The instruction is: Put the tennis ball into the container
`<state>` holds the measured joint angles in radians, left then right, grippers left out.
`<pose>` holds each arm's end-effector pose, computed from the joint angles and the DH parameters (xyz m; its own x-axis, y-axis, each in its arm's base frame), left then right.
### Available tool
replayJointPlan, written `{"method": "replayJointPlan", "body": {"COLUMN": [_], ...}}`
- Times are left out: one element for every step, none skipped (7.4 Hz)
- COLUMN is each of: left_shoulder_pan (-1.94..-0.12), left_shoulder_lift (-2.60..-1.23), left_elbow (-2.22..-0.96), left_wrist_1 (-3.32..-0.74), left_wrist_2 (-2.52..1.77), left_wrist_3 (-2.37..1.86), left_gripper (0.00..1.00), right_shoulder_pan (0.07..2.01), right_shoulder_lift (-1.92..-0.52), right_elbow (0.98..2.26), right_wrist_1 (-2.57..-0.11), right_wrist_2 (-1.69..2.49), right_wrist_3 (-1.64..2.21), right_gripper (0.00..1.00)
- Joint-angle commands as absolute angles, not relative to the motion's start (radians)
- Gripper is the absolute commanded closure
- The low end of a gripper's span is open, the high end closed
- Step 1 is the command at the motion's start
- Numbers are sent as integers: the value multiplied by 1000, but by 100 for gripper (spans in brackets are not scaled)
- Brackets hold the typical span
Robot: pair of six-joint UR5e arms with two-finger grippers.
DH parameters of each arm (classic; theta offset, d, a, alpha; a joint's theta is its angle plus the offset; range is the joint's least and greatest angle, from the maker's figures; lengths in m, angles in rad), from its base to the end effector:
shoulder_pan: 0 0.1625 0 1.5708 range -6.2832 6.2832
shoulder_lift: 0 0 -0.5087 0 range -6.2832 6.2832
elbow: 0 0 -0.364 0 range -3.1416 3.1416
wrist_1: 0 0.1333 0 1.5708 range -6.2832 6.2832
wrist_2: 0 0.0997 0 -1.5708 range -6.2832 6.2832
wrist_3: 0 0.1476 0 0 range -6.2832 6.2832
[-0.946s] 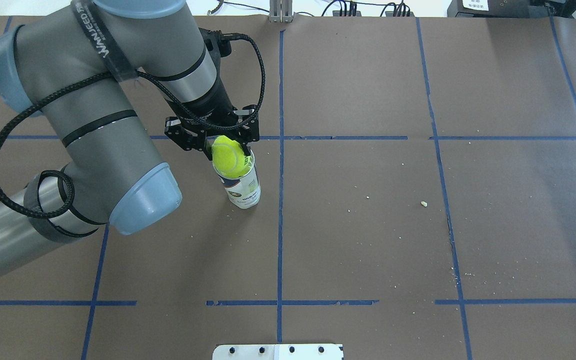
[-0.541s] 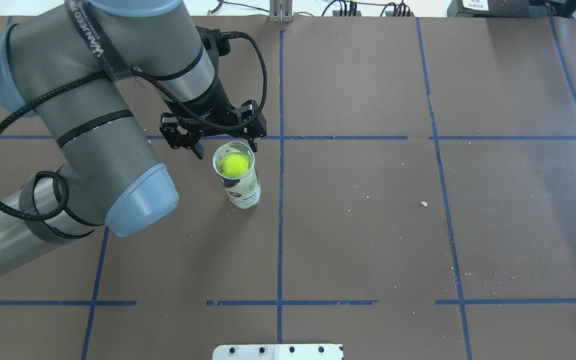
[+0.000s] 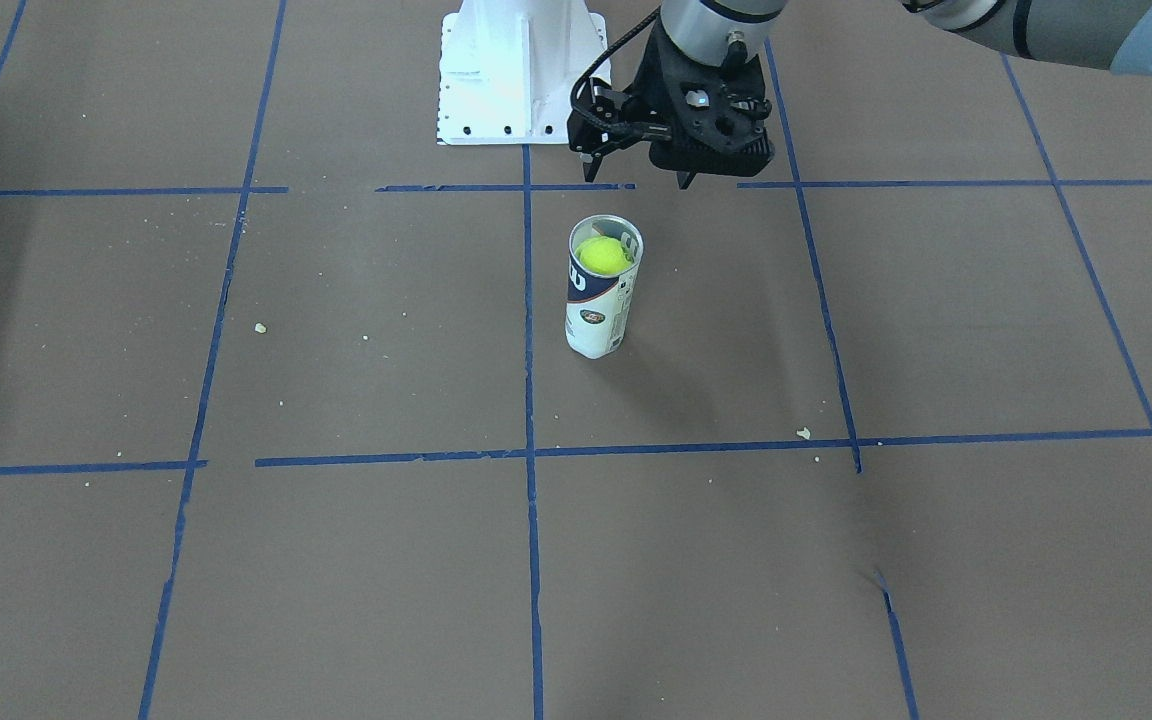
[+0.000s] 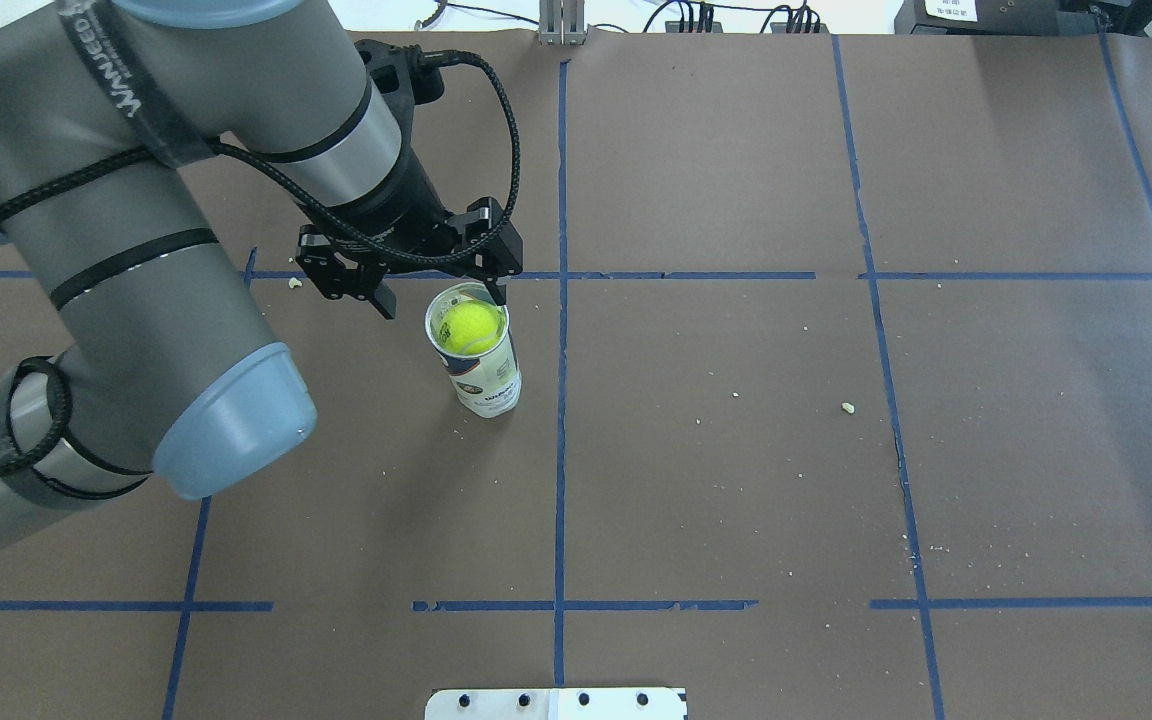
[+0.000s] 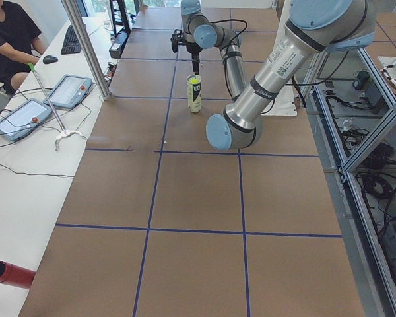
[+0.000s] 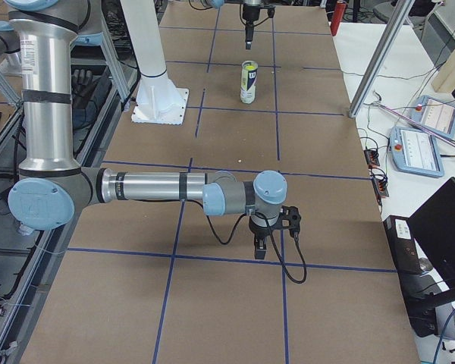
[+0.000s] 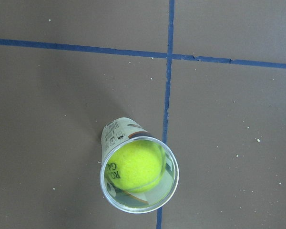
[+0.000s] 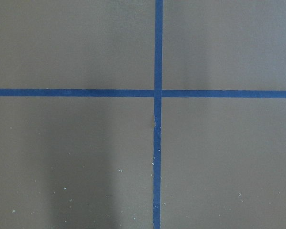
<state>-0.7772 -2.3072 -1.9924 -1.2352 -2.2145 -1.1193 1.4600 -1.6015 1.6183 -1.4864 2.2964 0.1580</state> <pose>0.4263 -0.4821 0.2132 0.5444 -0.0460 -0.8375 0.0110 0.9988 -0.0477 -0.0156 -0.4598 0.7646 0.7442 0.0081 0.6679 -0.0072 1.0000 -0.0041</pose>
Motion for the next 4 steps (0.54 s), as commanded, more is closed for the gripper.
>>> {"method": "replayJointPlan", "body": {"left_shoulder_pan": [-856, -902, -943, -990], "left_shoulder_lift": [-2190, -2121, -2012, -1906], "left_elbow": [-2014, -2013, -2005, -1994], "left_wrist_1": [-1262, -1282, -1325, -1382], "left_wrist_2": [-2221, -2223, -2236, -2262], "left_wrist_3": [-968, -886, -750, -612], "left_gripper": [0, 0, 0, 0], "right_shoulder_pan": [1460, 1460, 1460, 1460], "right_shoulder_lift": [-1601, -1601, -1601, -1601], "right_elbow": [1618, 1618, 1618, 1618], "right_wrist_1": [-1486, -1486, -1486, -1486], "right_wrist_2": [2296, 2296, 2296, 2296], "right_wrist_3": [158, 158, 158, 158], "right_gripper": [0, 0, 0, 0]}}
